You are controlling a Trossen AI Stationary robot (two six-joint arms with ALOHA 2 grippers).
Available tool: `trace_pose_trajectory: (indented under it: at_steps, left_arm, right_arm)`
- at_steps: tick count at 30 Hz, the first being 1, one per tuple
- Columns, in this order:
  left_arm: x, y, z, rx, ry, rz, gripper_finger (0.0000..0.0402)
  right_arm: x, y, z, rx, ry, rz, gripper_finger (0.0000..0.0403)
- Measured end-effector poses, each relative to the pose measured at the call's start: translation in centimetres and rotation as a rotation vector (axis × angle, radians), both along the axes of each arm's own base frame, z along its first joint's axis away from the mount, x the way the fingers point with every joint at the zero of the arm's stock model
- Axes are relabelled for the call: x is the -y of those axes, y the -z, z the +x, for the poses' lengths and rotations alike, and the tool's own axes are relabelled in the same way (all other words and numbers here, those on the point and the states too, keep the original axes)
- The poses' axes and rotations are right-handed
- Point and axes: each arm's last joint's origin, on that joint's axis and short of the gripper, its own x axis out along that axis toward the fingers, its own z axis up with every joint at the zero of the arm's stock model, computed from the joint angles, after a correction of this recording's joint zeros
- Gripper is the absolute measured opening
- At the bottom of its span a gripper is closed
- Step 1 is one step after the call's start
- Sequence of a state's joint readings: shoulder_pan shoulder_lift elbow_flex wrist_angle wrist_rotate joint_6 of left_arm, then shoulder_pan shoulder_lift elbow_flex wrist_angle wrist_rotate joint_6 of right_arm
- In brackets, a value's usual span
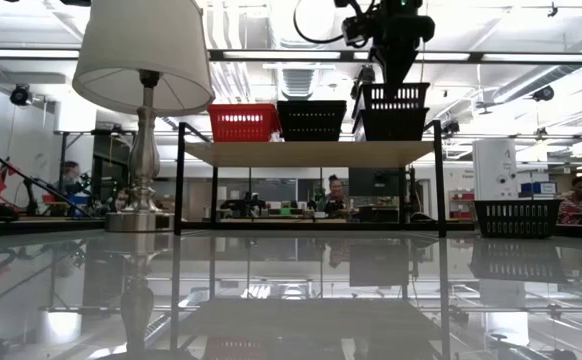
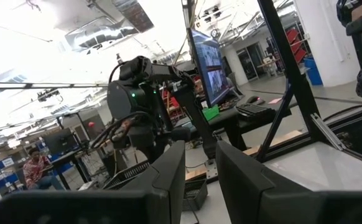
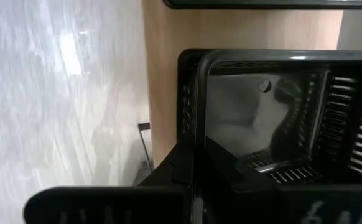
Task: Stack baskets on shelf by color
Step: Stack the black basket into the other black basket on the shelf
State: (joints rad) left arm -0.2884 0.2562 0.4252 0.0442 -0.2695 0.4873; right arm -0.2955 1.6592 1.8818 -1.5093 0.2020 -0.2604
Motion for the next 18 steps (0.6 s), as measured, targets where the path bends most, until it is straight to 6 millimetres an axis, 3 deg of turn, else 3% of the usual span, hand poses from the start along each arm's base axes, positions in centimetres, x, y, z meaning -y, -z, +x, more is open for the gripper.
trace_pose_trajectory:
  at_steps: [10, 18]
  left_arm:
    - [0.00, 0.00, 0.00, 0.000, 0.000, 0.000, 0.0075]
    - [0.00, 0.00, 0.00, 0.000, 0.000, 0.000, 0.0075]
  right_arm:
    - [0.01, 0.88, 0.03, -0.032, -0.021, 0.006, 0.0011]
    - [0.04, 0.93, 0.05, -0.030, -0.008, -0.001, 0.0042]
